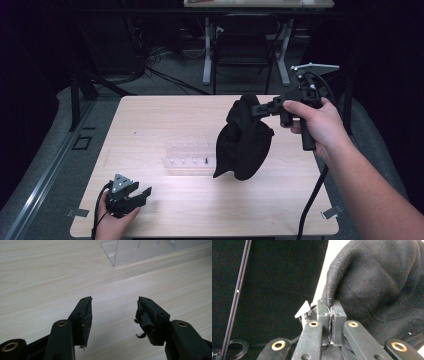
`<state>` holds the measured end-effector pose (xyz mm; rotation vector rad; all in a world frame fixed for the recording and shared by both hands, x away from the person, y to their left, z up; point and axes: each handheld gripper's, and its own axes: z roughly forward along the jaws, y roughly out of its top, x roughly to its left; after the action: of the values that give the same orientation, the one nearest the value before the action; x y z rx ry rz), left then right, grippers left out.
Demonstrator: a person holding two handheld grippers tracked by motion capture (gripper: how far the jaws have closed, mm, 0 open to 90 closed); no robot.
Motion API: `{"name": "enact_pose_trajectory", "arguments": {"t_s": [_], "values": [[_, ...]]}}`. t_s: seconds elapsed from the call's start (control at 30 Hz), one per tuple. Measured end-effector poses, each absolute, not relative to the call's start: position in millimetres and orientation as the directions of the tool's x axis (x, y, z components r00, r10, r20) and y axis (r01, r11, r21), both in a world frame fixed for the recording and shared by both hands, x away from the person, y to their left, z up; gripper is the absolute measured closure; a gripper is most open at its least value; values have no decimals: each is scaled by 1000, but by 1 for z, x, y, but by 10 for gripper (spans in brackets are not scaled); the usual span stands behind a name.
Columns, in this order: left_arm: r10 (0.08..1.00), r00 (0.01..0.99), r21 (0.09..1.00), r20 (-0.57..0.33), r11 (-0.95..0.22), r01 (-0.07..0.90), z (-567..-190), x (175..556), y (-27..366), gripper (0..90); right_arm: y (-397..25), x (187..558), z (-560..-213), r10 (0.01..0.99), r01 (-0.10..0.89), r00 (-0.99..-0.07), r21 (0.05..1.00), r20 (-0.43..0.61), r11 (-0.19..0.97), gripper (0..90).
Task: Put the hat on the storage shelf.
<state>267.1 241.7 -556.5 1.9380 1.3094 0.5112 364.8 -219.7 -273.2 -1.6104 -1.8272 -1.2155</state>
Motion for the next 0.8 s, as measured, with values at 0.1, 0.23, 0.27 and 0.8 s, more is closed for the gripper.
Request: {"name": "enact_pose_trajectory", "arguments": {"t_s": [0.1,0.23,0.27,0.8], "values": [[912,404,752,-71,-217,623,-557,267,242,464,-215,371,-273,579,941,-243,334,778,-53,883],[912,404,752,-71,-217,623,-557,267,242,464,-212,375,-272,579,941,-243,334,778,-54,883],[912,404,751,-72,-217,623,-557,267,242,464,-211,376,-272,577,941,-247,335,778,-49,883],[912,403,751,-75,-214,624,-557,268,243,464,-194,395,-273,578,938,-247,342,777,-59,883]]}}
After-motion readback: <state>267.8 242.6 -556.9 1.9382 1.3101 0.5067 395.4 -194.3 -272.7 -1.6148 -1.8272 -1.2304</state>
